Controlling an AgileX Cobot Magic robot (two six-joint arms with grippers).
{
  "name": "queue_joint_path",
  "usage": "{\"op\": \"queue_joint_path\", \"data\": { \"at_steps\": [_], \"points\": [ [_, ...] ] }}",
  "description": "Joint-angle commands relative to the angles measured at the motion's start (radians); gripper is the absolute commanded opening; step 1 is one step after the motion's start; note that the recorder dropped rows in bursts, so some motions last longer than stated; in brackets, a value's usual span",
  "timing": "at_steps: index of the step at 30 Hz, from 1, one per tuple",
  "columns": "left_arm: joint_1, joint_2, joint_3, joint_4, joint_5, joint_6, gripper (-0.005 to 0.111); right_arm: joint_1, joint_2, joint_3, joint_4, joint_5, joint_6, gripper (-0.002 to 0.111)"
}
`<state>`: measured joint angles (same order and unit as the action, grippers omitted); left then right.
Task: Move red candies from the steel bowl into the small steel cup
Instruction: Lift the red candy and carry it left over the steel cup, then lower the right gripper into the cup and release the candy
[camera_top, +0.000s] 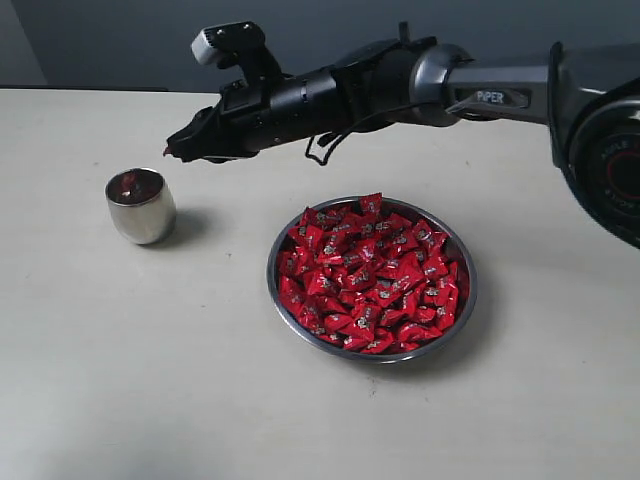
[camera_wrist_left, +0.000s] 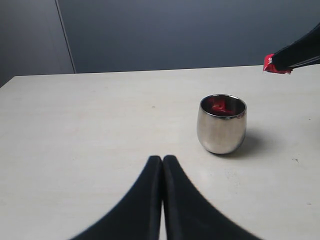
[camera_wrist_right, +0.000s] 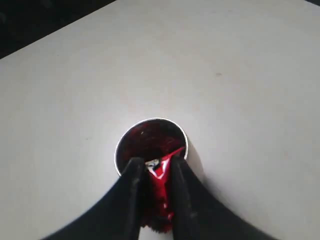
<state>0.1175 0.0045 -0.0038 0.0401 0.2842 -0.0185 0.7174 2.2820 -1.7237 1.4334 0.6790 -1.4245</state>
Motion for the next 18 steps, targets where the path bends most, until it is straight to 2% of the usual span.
{"op": "queue_joint_path", "data": {
  "at_steps": [1,18],
  "points": [
    [0.001,-0.004,0.004,-0.002,0.001,-0.001,0.0,0.023,0.036,-0.079,-0.039,0.016,0.054,-0.001],
    [0.001,-0.004,0.004,-0.002,0.001,-0.001,0.0,0.089,0.167,-0.237,-0.073,0.03,0.177,-0.001]
  ]
}}
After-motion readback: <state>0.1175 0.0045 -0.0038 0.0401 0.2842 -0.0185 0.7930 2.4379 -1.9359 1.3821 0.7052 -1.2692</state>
